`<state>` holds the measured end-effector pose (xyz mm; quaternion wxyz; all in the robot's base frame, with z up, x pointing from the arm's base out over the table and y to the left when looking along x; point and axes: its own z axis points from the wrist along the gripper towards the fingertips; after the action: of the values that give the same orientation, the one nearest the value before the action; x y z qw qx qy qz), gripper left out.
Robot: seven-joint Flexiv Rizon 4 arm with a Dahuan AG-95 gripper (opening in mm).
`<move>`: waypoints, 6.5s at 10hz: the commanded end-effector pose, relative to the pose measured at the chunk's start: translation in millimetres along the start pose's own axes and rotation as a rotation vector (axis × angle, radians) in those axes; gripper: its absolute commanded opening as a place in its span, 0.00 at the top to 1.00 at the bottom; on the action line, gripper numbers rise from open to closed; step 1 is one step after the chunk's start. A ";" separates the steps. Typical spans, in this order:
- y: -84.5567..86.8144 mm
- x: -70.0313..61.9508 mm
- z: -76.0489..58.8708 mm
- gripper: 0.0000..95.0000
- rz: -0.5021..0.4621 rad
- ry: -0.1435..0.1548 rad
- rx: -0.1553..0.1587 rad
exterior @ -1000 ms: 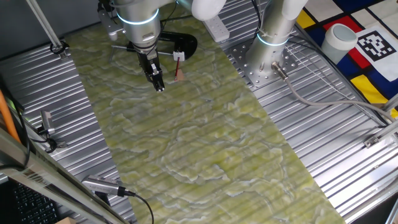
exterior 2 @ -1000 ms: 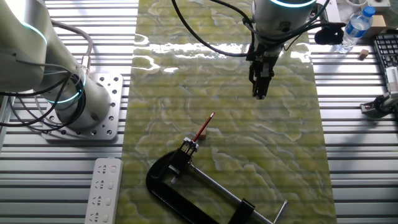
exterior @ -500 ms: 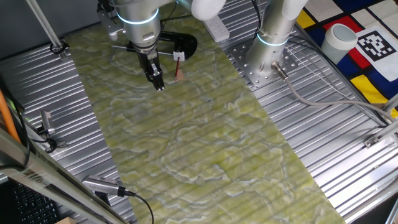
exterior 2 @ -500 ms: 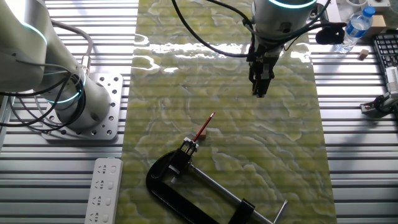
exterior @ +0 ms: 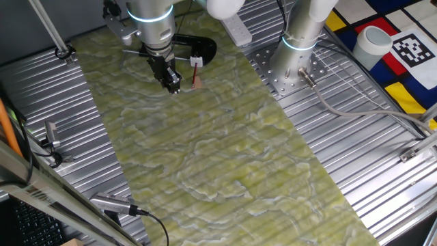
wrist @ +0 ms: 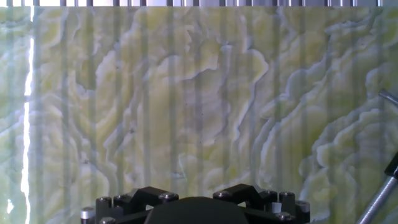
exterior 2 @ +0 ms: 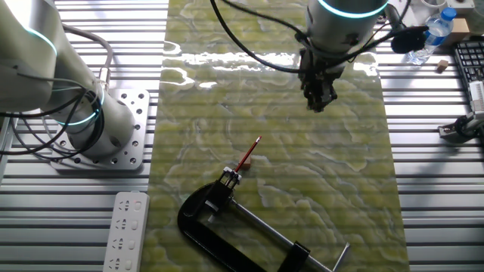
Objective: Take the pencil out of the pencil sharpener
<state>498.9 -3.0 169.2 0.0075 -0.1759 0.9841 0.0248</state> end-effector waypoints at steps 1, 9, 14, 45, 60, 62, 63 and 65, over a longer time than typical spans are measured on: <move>-14.9 8.0 2.9 1.00 -0.224 0.017 -0.015; -62.7 83.3 31.6 1.00 -0.308 0.040 0.014; -54.3 96.1 53.0 1.00 -0.341 0.038 0.013; -43.8 143.0 84.2 0.80 -0.594 0.088 0.060; -35.5 141.2 113.2 1.00 -0.575 0.065 0.084; -30.4 133.5 114.9 1.00 -0.575 0.065 0.095; -28.8 128.2 113.9 1.00 -0.573 0.066 0.095; -21.6 114.2 113.1 1.00 -0.554 0.070 0.090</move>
<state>400.1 -55.5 52.0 -0.0123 -0.4388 0.8982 -0.0249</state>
